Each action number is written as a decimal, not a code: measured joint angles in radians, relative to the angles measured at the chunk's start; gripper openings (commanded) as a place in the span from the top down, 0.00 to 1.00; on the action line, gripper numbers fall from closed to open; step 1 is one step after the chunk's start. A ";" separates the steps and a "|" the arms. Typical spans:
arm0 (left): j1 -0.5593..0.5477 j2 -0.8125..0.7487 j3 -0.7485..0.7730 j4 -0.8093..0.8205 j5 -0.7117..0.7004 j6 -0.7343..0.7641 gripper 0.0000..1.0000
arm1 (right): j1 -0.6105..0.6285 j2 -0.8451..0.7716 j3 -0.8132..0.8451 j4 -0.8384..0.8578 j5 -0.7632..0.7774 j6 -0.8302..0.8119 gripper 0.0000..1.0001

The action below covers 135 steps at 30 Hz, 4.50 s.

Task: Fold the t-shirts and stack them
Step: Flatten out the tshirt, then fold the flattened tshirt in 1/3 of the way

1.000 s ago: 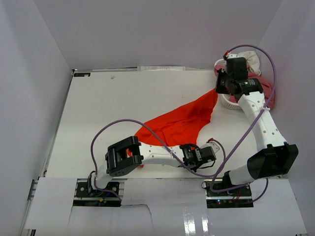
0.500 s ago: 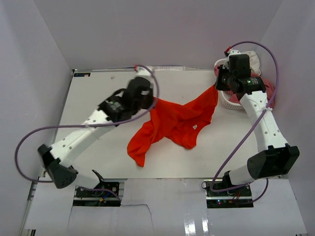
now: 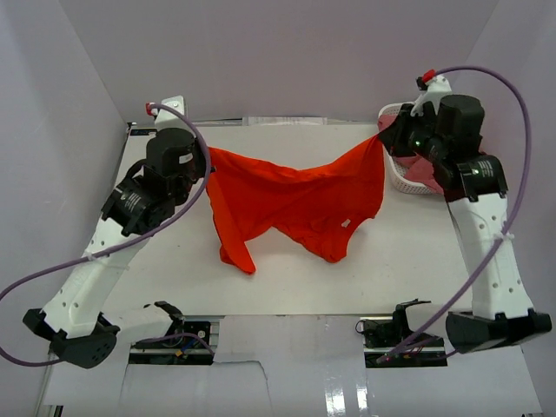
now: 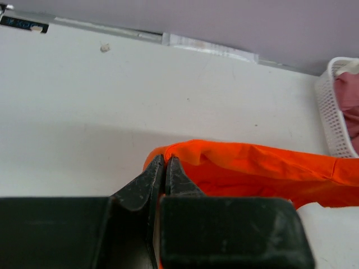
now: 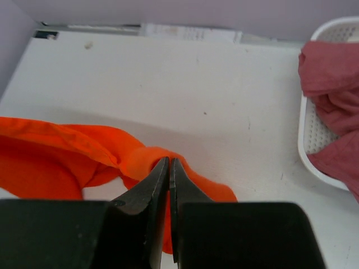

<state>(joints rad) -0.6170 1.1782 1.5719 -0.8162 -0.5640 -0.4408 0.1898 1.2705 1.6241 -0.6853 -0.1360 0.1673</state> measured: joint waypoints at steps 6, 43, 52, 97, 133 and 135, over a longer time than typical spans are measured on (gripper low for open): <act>0.000 -0.188 -0.006 0.092 0.095 0.068 1.00 | 0.000 -0.206 0.111 -0.012 -0.146 0.000 0.92; 0.184 0.185 -0.005 0.368 0.359 0.029 1.00 | -0.012 -0.015 0.103 0.262 -0.264 0.027 0.92; 0.553 0.494 0.379 0.350 0.617 -0.076 1.00 | -0.057 0.435 0.809 0.192 -0.363 0.072 0.92; 0.550 0.014 -0.874 0.206 0.502 -0.293 1.00 | -0.083 -0.692 -1.170 0.119 -0.171 0.291 0.92; 0.550 -0.079 -0.959 0.504 0.781 -0.214 1.00 | -0.082 -0.200 -0.829 0.282 -0.101 0.186 0.92; 0.550 -0.079 -0.959 0.504 0.765 -0.219 1.00 | -0.082 -0.175 -0.808 0.285 -0.100 0.183 0.92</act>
<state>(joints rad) -0.0673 1.0996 0.6128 -0.3122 0.2012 -0.6598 0.1074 1.0958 0.8165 -0.4000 -0.2363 0.3504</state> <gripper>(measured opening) 0.118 0.080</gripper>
